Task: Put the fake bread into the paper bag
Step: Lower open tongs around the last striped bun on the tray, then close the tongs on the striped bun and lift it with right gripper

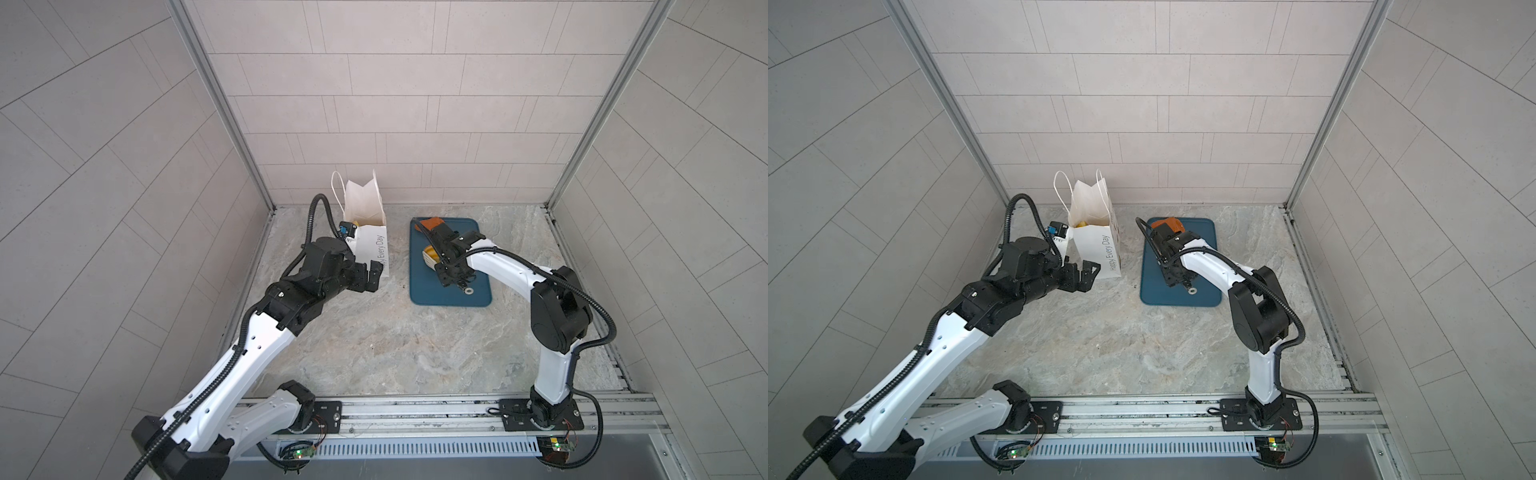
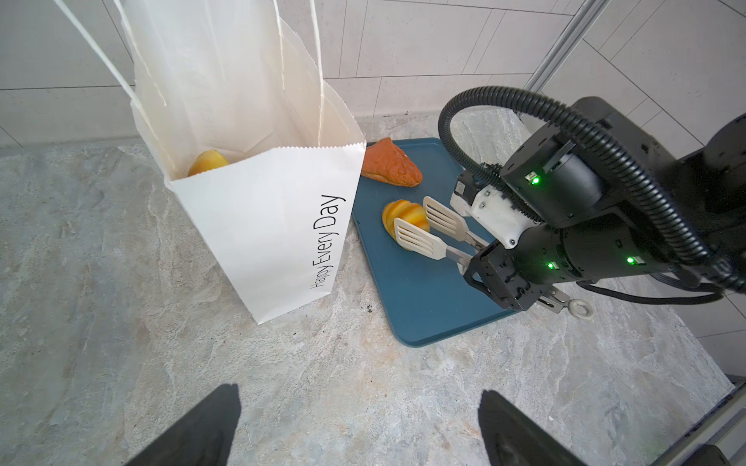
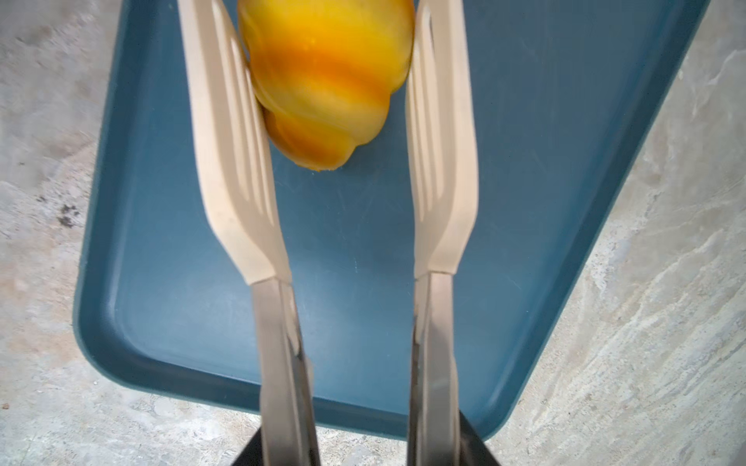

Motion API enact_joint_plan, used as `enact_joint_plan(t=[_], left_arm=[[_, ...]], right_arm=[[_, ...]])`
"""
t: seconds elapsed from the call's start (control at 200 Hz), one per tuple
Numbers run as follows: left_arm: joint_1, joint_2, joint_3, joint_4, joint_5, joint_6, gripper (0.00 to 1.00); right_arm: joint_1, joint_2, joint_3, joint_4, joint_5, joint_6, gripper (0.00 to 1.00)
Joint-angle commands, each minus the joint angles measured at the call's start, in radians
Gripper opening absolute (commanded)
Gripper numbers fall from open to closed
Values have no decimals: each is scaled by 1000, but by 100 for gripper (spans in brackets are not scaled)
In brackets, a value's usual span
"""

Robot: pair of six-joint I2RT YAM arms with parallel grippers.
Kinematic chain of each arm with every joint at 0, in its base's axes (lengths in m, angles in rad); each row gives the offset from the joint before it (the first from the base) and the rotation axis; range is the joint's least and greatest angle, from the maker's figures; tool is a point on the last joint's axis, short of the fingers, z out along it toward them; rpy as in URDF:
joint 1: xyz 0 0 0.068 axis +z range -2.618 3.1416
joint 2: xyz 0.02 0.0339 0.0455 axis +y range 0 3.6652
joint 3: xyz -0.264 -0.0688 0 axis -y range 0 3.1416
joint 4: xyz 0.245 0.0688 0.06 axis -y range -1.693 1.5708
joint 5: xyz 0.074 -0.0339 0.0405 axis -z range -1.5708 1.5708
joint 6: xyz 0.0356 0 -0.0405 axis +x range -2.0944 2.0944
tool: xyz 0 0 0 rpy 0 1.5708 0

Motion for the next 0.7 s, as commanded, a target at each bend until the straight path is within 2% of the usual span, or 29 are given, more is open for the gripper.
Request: enact_joint_plan(t=[0.0,0.36,0.696], left_arm=[[-3,4,14,19,3,-4,100],[-3,13,15,18,16,-4,100],[-21,36,13,27,32,-13,100]], right_arm=[[-7,-15,4,-1,10,-2,53],[-10,18,19,9,29,8,57],[-13,88,76,4,9,4,55]])
